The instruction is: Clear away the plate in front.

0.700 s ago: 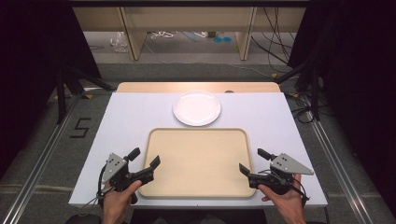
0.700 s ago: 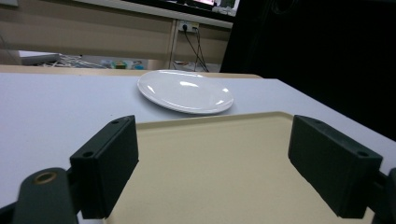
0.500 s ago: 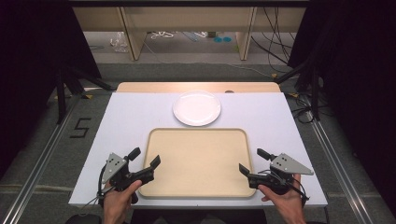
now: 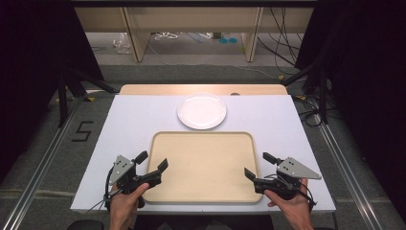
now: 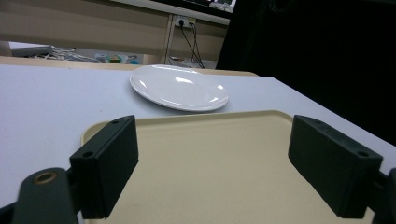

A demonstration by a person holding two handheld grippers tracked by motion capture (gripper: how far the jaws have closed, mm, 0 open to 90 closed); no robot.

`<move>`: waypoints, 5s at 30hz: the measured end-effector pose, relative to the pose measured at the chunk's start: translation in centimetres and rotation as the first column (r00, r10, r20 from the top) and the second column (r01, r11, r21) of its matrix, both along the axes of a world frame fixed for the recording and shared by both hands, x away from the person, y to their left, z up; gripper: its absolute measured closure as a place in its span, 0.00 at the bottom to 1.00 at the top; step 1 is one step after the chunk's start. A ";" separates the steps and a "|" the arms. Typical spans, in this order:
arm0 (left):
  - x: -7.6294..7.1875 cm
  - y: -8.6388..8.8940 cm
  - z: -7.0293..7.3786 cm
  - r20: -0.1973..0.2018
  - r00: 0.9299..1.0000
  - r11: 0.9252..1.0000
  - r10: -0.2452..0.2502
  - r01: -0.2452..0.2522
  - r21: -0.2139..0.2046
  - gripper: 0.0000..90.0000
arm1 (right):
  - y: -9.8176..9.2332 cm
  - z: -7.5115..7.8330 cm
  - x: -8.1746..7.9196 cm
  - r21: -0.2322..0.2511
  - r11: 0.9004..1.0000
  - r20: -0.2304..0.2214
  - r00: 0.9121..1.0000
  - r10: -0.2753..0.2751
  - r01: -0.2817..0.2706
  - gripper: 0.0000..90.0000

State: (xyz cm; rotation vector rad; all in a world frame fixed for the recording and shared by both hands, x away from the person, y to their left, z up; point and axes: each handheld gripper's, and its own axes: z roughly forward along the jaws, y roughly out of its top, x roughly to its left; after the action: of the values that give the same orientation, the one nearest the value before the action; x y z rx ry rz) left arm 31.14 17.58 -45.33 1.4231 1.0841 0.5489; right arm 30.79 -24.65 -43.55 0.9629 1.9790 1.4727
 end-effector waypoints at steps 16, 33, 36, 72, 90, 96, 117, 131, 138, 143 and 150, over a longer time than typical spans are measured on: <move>3.5 -2.4 1.3 -0.024 0.998 0.998 -0.063 0.063 -0.009 0.17 | 0.1 0.0 0.0 0.008 1.000 -0.008 1.000 0.018 -0.018 0.17; 9.9 -4.6 3.4 -0.148 0.981 0.991 -0.122 0.114 -0.065 0.17 | 0.2 -0.1 0.1 0.017 0.999 -0.005 0.999 0.032 -0.031 0.17; 11.2 -4.9 3.2 -0.181 0.976 0.991 -0.122 0.110 -0.076 0.17 | 0.1 0.0 0.0 0.011 0.999 -0.021 0.999 0.037 -0.037 0.17; 23.3 -4.8 -2.3 -0.610 0.789 0.940 -0.076 -0.148 -0.309 0.19 | -0.1 0.1 -0.1 0.035 0.998 -0.061 0.996 0.059 -0.057 0.18; 25.0 -4.5 -4.4 -0.672 0.738 0.885 -0.060 -0.273 -0.378 0.30 | 0.2 0.0 0.0 0.058 0.996 -0.051 0.996 0.068 -0.065 0.18; 25.4 -4.4 -4.8 -0.687 0.724 0.866 -0.069 -0.298 -0.401 0.42 | 0.3 -0.1 0.0 0.071 0.994 -0.048 0.995 0.084 -0.081 0.18; 25.9 -4.5 -6.0 -0.689 0.718 0.786 -0.101 -0.367 -0.498 0.56 | 0.3 0.0 0.0 0.078 0.993 -0.048 0.994 0.098 -0.094 0.18; 25.7 -4.7 -6.3 -0.717 0.695 0.780 -0.047 -0.423 -0.461 0.83 | 0.4 0.0 0.0 0.084 0.992 -0.047 0.994 0.100 -0.096 0.19; 25.4 -4.9 -6.8 -0.718 0.695 0.749 -0.043 -0.453 -0.483 0.94 | 0.2 0.2 -0.1 0.069 0.993 -0.055 0.994 0.098 -0.094 0.19; 25.2 -5.2 -6.3 -0.699 0.713 0.716 -0.057 -0.458 -0.526 0.96 | 0.3 0.1 0.0 0.087 0.992 -0.039 0.994 0.098 -0.094 0.19; 24.9 -5.4 -5.8 -0.689 0.722 0.692 -0.064 -0.465 -0.552 0.95 | 0.2 0.1 0.0 0.091 0.991 -0.039 0.994 0.101 -0.097 0.19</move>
State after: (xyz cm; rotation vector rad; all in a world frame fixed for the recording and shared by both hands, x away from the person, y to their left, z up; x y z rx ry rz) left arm 56.02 12.23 -51.16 0.7760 1.8215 -0.2865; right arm 30.81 -24.41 -43.47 0.9529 2.0336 1.6189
